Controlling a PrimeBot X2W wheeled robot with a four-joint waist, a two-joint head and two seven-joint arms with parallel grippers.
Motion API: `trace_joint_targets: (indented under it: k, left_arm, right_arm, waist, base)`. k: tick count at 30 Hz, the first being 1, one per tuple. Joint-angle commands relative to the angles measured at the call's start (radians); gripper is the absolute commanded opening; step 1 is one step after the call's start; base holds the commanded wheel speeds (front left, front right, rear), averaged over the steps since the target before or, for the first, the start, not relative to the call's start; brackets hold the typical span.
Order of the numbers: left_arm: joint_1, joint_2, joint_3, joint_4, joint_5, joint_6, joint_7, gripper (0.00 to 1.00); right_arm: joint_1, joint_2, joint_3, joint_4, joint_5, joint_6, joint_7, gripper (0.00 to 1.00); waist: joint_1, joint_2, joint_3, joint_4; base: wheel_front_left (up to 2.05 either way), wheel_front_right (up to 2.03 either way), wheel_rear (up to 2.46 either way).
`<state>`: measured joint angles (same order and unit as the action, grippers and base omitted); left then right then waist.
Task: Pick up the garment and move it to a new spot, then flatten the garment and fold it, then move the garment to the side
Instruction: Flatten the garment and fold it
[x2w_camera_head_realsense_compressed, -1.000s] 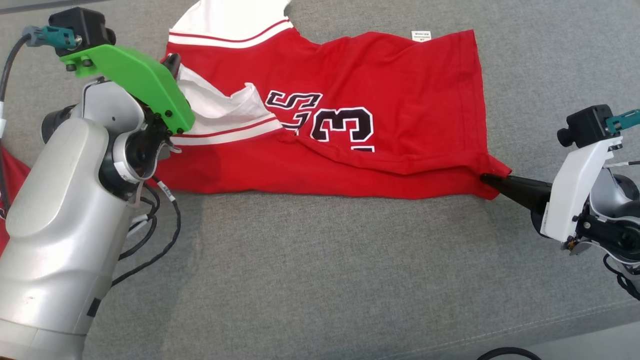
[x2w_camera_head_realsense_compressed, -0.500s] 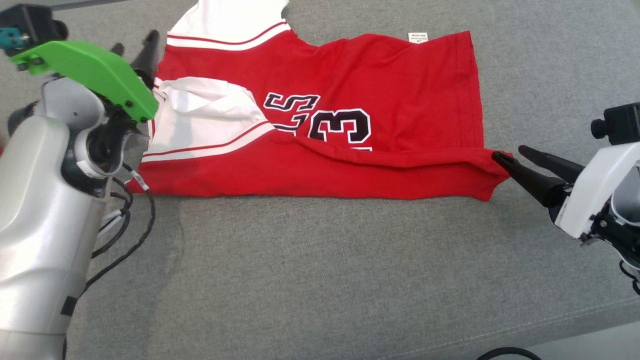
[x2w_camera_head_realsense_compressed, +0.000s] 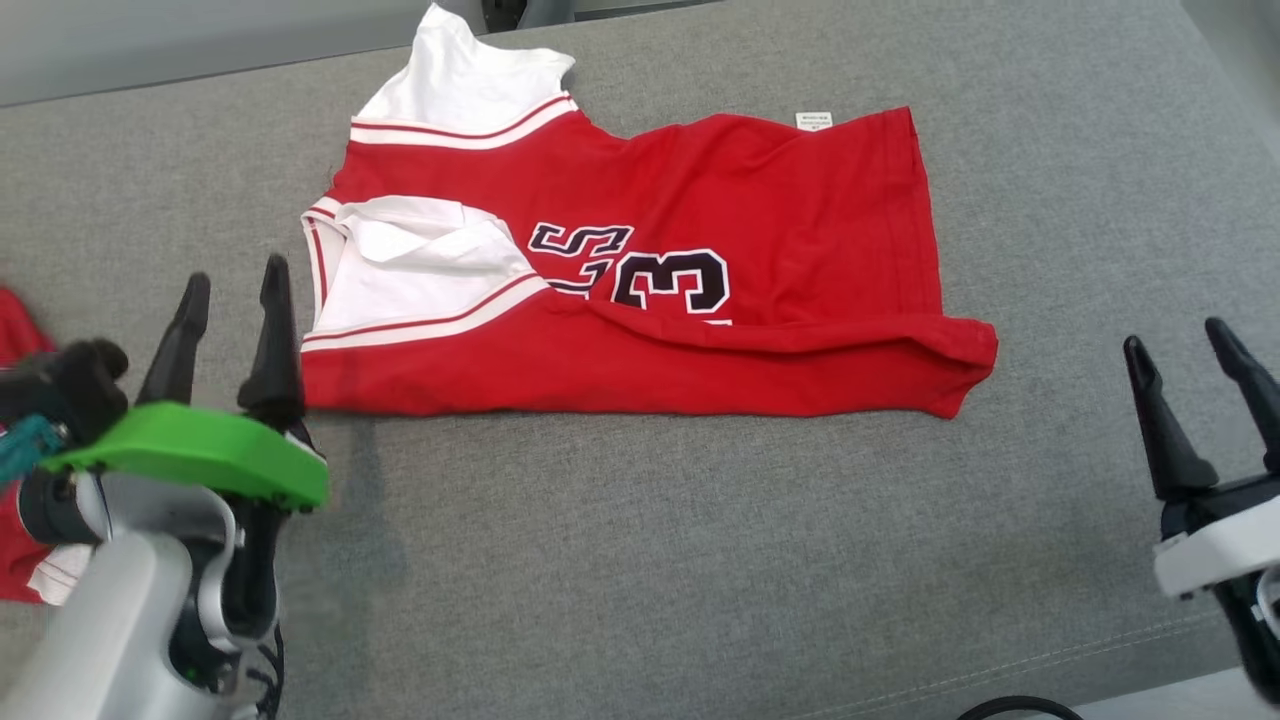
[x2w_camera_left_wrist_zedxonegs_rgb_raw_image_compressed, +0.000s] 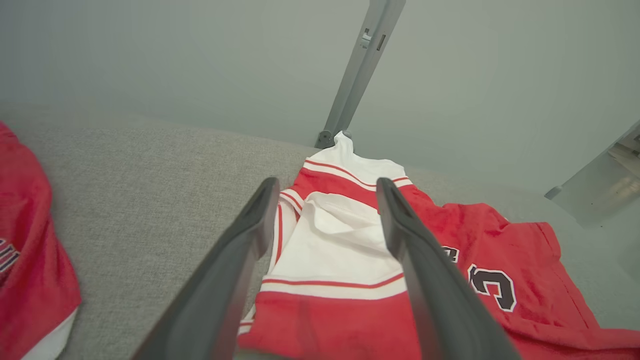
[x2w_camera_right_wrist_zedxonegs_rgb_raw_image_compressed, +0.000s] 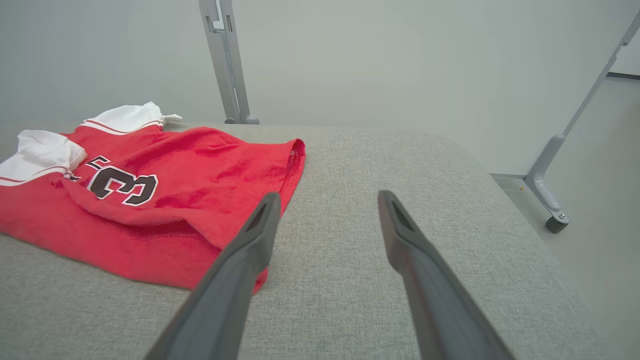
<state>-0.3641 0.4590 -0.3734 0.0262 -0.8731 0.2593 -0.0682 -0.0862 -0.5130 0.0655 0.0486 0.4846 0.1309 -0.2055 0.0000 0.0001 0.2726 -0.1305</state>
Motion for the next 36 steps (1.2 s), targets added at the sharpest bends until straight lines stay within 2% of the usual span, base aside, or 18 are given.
trace_joint_targets:
  k: [1,2,5,7,9,17,24,29,36]
  left_arm:
    - [0.043,-0.006,-0.005,0.0,0.022,0.008,-0.039,1.0]
    - [0.043,-0.006,-0.005,0.0,0.022,0.008,-0.039,1.0]
    - [0.088,-0.027,-0.031,0.029,0.044,0.001,-0.087,1.0]
    - [0.09,-0.034,-0.044,0.061,0.05,-0.002,-0.094,1.0]
    - [0.067,-0.047,-0.06,0.096,0.044,-0.012,-0.077,1.0]
    - [-0.045,-0.071,-0.102,0.233,0.037,-0.048,0.001,1.0]
    - [-0.068,-0.077,-0.124,0.301,0.051,-0.074,-0.006,1.0]
    - [-0.08,-0.069,-0.135,0.324,0.069,-0.078,-0.022,1.0]
    - [-0.087,-0.076,-0.159,0.357,0.088,-0.066,-0.005,1.0]
  right_arm:
    - [0.031,0.045,-0.023,0.004,-0.056,0.0,-0.023,1.0]
    - [0.031,0.045,-0.023,0.004,-0.056,0.0,-0.023,1.0]
    - [0.071,0.145,-0.054,0.016,-0.155,0.0,-0.048,1.0]
    - [0.084,0.197,-0.045,0.035,-0.181,0.0,-0.054,1.0]
    - [0.074,0.22,-0.015,0.059,-0.182,0.0,-0.053,1.0]
    - [-0.064,0.233,0.082,0.168,-0.131,-0.001,0.012,1.0]
    - [-0.09,0.23,0.083,0.215,-0.095,-0.001,0.014,1.0]
    - [-0.104,0.237,0.07,0.23,-0.068,-0.001,0.019,1.0]
    - [-0.141,0.241,0.09,0.255,-0.022,0.0,0.095,1.0]
  waist:
    - [0.0,-0.0001,-0.01,0.004]
    - [0.0,-0.0001,-0.01,0.004]
    - [0.0,-0.0001,-0.013,0.014]
    - [0.0,-0.0001,-0.011,0.02]
    - [0.0,-0.0001,0.0,0.026]
    - [0.0,-0.0001,0.044,0.033]
    - [0.0,-0.0001,0.057,0.034]
    - [0.0,-0.0001,0.056,0.03]
    - [0.0,-0.0001,0.051,0.025]
  base:
    - [0.0,0.0,0.0]
    - [0.0,0.0,0.0]
    - [0.0,0.0,0.0]
    - [0.0,0.0,0.0]
    - [0.0,0.0,0.0]
    - [0.0,0.0,0.0]
    - [0.0,0.0,0.0]
    - [0.0,0.0,0.0]
    - [0.0,0.0,0.0]
